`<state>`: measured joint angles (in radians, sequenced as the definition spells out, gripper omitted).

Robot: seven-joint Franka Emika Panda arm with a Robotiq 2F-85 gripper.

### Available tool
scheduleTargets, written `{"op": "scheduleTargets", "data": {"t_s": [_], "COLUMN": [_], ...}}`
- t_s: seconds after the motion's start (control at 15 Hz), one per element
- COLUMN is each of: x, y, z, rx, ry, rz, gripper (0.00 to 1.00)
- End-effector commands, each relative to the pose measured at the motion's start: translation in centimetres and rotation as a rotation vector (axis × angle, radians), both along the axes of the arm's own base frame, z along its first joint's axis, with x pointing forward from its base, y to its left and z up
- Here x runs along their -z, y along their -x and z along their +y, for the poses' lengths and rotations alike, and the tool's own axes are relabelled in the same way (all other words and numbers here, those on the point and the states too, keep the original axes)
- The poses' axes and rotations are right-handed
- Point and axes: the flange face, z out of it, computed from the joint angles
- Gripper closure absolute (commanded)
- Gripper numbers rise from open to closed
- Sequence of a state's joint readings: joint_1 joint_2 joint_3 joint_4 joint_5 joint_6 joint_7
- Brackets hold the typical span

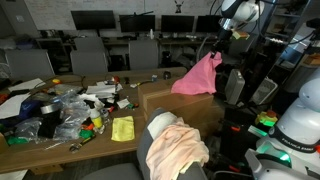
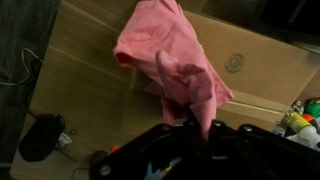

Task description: Move the white and green towels and the peach and pink shirt to the backrest of the chair

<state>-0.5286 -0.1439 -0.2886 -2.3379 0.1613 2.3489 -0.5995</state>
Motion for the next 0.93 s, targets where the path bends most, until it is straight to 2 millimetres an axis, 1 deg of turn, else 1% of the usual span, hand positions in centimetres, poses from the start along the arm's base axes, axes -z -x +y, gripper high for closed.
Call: {"op": "scheduleTargets", "data": {"t_s": [0.0,0.27,0.47,0.67,0.87], "x": [-3.8,-7.0,-9.0,-10.6,-12.1], "y": [3.4,5.3,6.4,7.3,8.5], "z": [4.4,7.6,9.6,11.5,13.6], "rx": [-0.111,-0.258,-0.37,-0.488,-0.653], "ry": [0.077,0.106,0.127,0.141,0.157], "rz": [-0.071,-0.094,-0.092,-0.079,-0.035], "gripper": [0.99,0.99,0.99,0.99,0.99]}}
